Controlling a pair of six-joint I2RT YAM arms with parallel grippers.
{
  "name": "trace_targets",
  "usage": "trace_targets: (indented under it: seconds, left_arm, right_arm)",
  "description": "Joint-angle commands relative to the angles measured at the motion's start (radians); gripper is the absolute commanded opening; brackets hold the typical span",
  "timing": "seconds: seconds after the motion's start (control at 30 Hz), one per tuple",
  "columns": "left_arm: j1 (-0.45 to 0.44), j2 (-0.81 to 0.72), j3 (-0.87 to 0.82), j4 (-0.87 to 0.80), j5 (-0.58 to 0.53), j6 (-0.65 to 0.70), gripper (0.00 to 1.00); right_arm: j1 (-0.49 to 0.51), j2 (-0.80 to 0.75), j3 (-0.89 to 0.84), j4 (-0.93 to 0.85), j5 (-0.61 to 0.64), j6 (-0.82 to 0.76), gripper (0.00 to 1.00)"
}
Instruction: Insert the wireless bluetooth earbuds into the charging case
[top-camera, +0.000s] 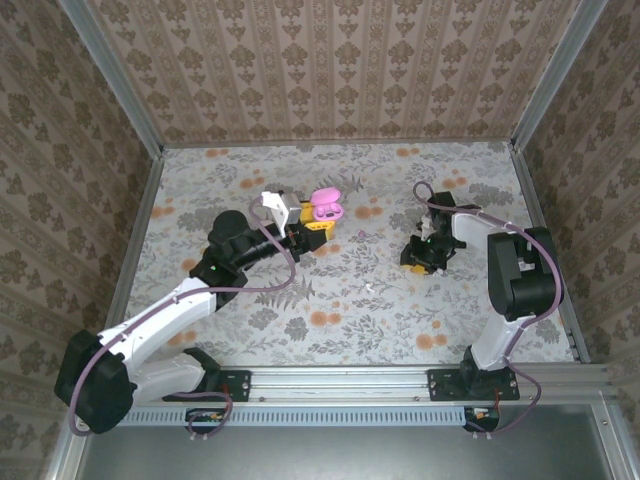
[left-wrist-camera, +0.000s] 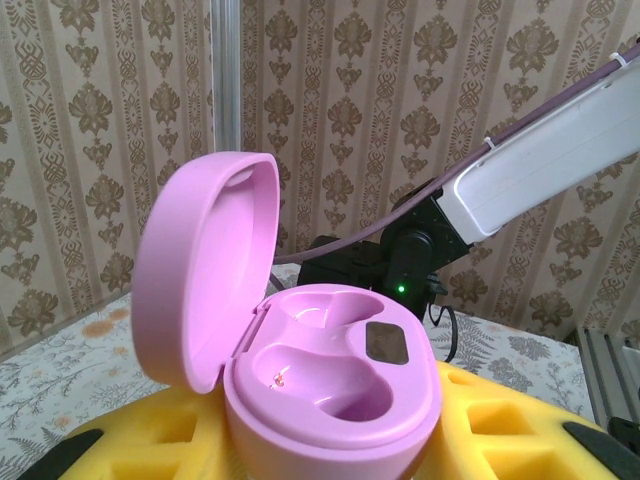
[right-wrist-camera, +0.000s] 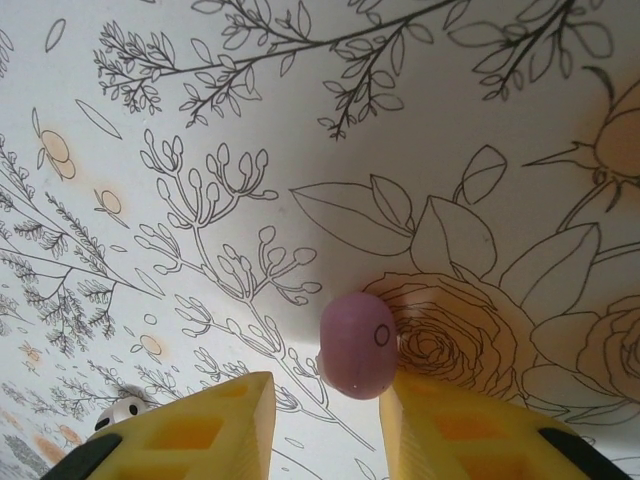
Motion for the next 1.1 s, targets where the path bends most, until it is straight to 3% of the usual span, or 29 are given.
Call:
trace_targets:
  seconds: [0.0, 0.33, 1.07]
  left_arm:
    - [-0.005, -0.028, 0.011, 0.001, 0.000, 0.012, 0.39]
    - [-0.007, -0.015, 0.029, -0.005, 0.004, 0.016, 0.39]
    - [-0.012, 0.004, 0.047, -0.015, 0.004, 0.019, 0.39]
  right_arm:
    - [0.004, -0.043, -0.001, -0.018, 0.048, 0.016, 0.37]
    - [-0.001, 0.016, 0.049, -0.015, 0.086, -0.014, 0.37]
    - [0.001, 0.064, 0.086, -0.005, 0.017, -0.049, 0.31]
